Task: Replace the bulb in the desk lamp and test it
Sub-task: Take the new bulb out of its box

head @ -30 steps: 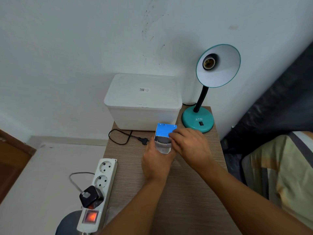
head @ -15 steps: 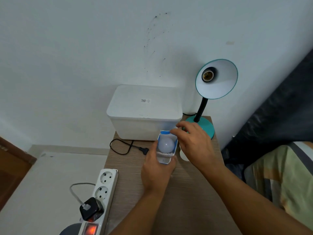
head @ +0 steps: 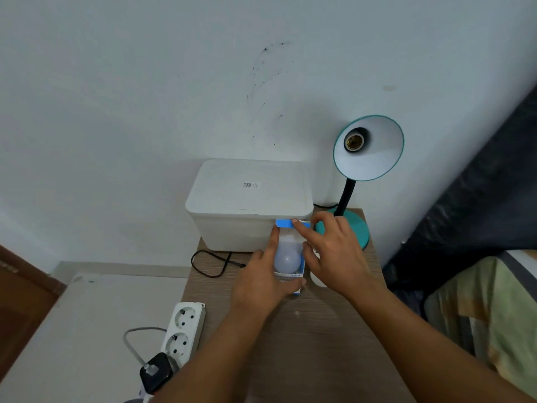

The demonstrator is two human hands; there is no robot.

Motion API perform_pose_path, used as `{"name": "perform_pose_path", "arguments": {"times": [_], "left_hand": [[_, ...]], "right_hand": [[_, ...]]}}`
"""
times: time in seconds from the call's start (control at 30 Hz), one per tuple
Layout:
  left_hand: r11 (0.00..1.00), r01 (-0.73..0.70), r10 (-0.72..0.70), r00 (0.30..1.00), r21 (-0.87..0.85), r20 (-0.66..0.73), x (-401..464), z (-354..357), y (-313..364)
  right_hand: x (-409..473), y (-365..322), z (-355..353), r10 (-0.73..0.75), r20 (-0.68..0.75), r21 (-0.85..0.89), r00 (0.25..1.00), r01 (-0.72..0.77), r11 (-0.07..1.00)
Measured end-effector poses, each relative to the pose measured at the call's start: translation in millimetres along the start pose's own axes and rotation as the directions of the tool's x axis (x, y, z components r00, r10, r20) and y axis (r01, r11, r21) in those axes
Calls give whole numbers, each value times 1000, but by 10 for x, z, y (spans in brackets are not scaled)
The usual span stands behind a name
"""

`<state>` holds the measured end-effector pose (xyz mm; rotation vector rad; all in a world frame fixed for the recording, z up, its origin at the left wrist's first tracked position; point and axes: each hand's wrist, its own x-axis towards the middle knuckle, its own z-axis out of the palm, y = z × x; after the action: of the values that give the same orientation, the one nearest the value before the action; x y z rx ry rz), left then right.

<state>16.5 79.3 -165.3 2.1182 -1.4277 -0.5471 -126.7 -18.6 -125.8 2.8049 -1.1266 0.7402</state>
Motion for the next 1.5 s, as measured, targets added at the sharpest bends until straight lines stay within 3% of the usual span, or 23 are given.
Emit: {"name": "perform_pose_path", "arguments": {"times": [0.2,0.3,0.4,0.53,0.7,0.93,1.1,1.5], "left_hand": [[1000,-22,21,1000,5,10,56,-26,-2],[999,-40,40,999,-10,-2,61,-15,-26],[999,-31,31,1000,-28,-2,73,-3,-50],[995,-53,50,998,-83,-32,71,1,-80],[992,-66,63,997,-109,-33,70,11,-128],[991,-37,36,999,-126,-12,86,-2,-116],[996,-20,19,1000,-83,-16,70,-4,-99],[998,-19,17,1000,-55,-24,60,25,-99]], "right_hand": [[-42,19,35,6,28,-24,1000,-5,1000],[-105,17,64,40,-2,68,999,-40,997],[-209,-33,118,233,-4,275,972,-223,935],[-274,-103,200,370,146,420,917,-396,817],[-164,-176,249,388,345,313,854,-495,811],[46,-221,220,413,469,133,780,-525,841],[45,-254,195,426,460,147,779,-540,829],[-252,-388,-90,512,234,625,827,-531,572]]}}
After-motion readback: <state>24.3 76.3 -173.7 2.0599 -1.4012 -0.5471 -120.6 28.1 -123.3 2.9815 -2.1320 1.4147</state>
